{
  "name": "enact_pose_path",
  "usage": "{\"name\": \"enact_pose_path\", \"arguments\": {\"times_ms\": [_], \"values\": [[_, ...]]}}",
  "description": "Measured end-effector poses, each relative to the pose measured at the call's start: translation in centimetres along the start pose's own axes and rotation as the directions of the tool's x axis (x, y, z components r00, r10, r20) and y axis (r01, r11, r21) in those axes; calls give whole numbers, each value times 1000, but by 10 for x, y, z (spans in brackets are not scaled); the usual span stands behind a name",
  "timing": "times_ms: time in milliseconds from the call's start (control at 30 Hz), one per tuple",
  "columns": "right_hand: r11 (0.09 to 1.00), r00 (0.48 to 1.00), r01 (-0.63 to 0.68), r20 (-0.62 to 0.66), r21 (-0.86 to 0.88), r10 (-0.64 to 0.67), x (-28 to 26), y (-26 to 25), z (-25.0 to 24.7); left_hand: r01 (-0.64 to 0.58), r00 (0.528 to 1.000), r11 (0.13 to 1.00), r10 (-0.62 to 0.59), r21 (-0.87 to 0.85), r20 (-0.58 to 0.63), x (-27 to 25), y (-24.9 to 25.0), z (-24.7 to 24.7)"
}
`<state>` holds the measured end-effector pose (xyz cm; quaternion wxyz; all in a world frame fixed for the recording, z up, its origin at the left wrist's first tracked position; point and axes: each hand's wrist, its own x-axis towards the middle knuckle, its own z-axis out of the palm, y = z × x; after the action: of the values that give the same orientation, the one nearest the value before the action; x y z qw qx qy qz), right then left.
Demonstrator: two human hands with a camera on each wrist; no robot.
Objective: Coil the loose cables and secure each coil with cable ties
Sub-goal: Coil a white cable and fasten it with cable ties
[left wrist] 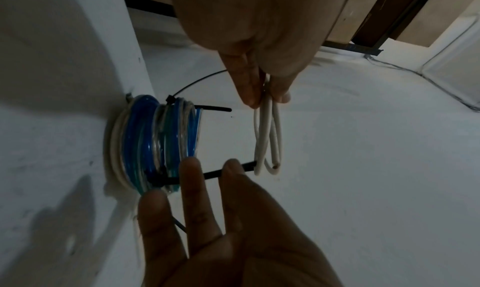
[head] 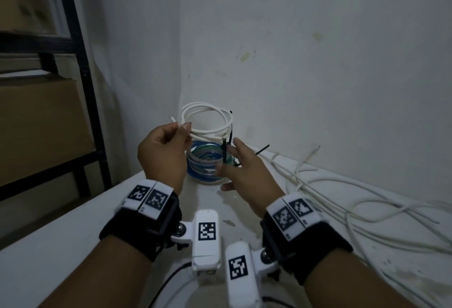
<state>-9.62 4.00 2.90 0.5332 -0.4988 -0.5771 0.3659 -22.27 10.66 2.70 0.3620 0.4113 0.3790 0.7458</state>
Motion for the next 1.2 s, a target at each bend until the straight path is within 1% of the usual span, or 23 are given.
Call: {"name": "enact_pose_path", "arguments": {"times_ms": [67,167,233,333,400,467,533,600,667,733,833,967,1100,1133,1200], "values": [[999,1000,-19,-12,50,19,7,6,1,11,1000,1000,-11,-7,-8,1,-4,0],[998,995,-13,-94,63,19,10,15,0,25,1000,1000,-25,-1,15,0,-9,4],[998,993,-18,-118,67,26,11,18,-1,23,999,1000,-23,1,27,-2,-10,6],[994,989,-32,-144,105,47,16,20,-4,43,999,997,-45,-61,-31,-2,-10,7],[996,986,-33,-160,86,47,19,18,-4,52,995,992,-61,-117,-74,-1,-9,7],[999,989,-16,-148,41,22,20,18,-2,42,995,991,-53,-129,-84,-1,-8,7],[1000,995,-8,-102,24,10,19,16,-1,22,996,992,-33,-124,-87,-1,-6,6],[997,995,-24,-97,75,31,18,16,-3,17,995,993,-28,-119,-93,-1,-6,7],[993,990,-31,-137,112,47,19,19,-5,27,996,993,-36,-111,-83,-1,-8,8],[994,985,-28,-165,101,45,19,22,-5,41,998,997,-45,-65,-48,-3,-11,10],[998,988,-38,-147,47,45,19,23,-6,38,999,998,-38,40,21,-5,-19,10],[999,991,-38,-130,-4,37,17,20,-9,83,995,988,-89,131,34,-4,-32,6],[999,988,-30,-154,-29,25,18,22,-8,121,992,968,-128,219,20,-9,-42,5],[999,987,-29,-156,-23,25,18,22,-8,114,992,965,-122,238,19,-10,-42,5],[999,988,-32,-152,-20,28,17,22,-8,54,997,946,-67,319,29,-11,-41,5]]}}
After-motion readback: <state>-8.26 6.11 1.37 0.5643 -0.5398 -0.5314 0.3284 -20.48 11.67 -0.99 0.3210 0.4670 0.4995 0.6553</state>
